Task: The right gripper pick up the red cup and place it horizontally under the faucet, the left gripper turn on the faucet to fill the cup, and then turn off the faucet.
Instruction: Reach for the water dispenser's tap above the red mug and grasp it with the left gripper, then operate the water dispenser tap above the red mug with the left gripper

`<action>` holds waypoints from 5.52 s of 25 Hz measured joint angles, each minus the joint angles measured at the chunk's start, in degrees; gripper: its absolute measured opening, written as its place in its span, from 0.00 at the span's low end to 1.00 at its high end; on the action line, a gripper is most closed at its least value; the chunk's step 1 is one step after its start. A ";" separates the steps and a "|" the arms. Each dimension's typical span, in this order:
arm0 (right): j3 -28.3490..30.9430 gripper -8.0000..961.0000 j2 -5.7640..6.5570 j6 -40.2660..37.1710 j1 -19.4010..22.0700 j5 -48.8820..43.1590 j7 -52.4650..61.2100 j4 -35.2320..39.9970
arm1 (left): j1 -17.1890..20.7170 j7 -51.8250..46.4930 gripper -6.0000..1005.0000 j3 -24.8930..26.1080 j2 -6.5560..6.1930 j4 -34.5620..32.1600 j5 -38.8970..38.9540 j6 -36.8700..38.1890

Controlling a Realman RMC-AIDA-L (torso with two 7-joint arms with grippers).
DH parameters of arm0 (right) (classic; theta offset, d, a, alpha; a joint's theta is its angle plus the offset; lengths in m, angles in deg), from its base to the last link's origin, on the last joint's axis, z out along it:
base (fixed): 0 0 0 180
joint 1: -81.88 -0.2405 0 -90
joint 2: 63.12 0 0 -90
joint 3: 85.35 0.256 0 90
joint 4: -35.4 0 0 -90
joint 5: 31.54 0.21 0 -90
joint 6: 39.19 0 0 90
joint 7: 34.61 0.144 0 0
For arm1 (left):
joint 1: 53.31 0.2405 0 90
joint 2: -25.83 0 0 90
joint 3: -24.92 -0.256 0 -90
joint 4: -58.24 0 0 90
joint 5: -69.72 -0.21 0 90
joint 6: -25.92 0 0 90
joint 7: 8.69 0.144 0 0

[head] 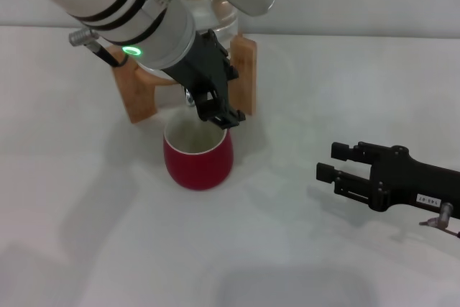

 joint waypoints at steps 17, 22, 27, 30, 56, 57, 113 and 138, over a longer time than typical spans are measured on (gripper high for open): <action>0.10 0.55 -0.01 -0.02 0.45 0.01 0.00 0.00 | 0.02 -0.64 0.62 -1.37 -0.01 -0.09 -1.79 2.26; 0.63 0.55 -0.09 -0.01 0.45 0.01 0.00 0.00 | 0.07 -0.63 0.62 -1.37 -0.01 -0.40 -1.86 1.90; 0.68 0.55 -0.10 0.06 0.46 -0.03 0.00 0.00 | 0.56 -0.41 0.62 -1.36 -0.04 -1.59 -1.86 1.05; 0.70 0.55 -0.10 0.10 0.41 -0.05 0.00 0.00 | 0.59 -0.30 0.62 -1.36 -0.11 -1.67 -1.86 0.33; 2.81 0.55 -0.22 2.48 0.06 -0.08 0.09 2.33 | 6.44 -1.64 0.62 -2.20 0.00 -14.92 -2.85 -2.09; 2.89 0.55 -0.24 2.63 0.09 -0.08 0.09 2.35 | 7.42 -1.67 0.62 -2.33 0.00 -16.31 -2.83 -2.44; 2.97 0.55 -0.39 3.67 0.03 -0.17 0.08 2.29 | 12.10 -1.66 0.62 -6.07 0.00 -13.87 -7.02 -0.37; 2.99 0.55 -0.27 3.67 0.28 -0.17 0.08 2.29 | 8.93 -1.78 0.62 -7.47 0.00 -9.27 -7.45 1.85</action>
